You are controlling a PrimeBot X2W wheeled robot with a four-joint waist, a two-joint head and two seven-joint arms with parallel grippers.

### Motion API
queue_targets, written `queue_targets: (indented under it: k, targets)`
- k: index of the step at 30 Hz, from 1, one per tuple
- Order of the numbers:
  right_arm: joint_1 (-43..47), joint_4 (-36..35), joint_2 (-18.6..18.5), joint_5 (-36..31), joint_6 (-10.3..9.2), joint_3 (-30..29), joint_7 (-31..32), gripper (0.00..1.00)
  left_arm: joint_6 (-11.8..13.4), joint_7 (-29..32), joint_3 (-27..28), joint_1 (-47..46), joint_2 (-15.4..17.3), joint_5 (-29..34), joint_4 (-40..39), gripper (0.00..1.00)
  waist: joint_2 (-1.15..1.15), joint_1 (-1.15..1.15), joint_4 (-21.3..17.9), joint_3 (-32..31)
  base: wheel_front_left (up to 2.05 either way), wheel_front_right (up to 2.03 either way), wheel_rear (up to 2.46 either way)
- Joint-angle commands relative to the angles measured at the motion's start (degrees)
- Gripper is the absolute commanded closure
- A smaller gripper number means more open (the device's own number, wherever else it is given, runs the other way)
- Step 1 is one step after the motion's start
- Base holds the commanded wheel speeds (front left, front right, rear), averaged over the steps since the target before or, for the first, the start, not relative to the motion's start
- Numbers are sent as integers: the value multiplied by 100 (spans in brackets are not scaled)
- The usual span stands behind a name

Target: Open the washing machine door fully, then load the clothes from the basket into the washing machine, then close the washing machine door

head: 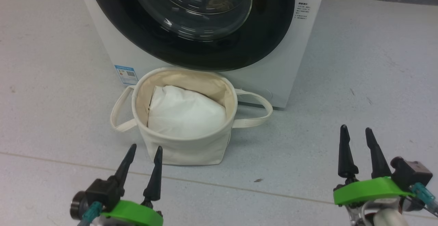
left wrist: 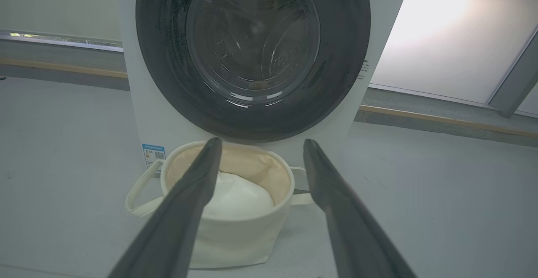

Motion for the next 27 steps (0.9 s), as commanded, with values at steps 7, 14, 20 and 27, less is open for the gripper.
queue_targets:
  k: [7,14,20,27]
  targets:
    - [92,337,9,102,0,9,32,100,-6,55,6,108,-14,-107,354,100,0,0,-2,9,0,0,0]
    - [86,332,-18,544,0,-6,129,100,-33,172,78,113,-10,-574,320,100,0,8,-14,-23,0,0,0]
    - [62,343,-37,918,0,-20,211,100,-57,264,134,106,-6,-972,296,100,0,0,-24,-25,0,0,0]
    - [41,346,-58,1409,0,-45,324,100,-88,393,216,99,0,-1499,263,100,0,0,-38,-43,0,0,0]
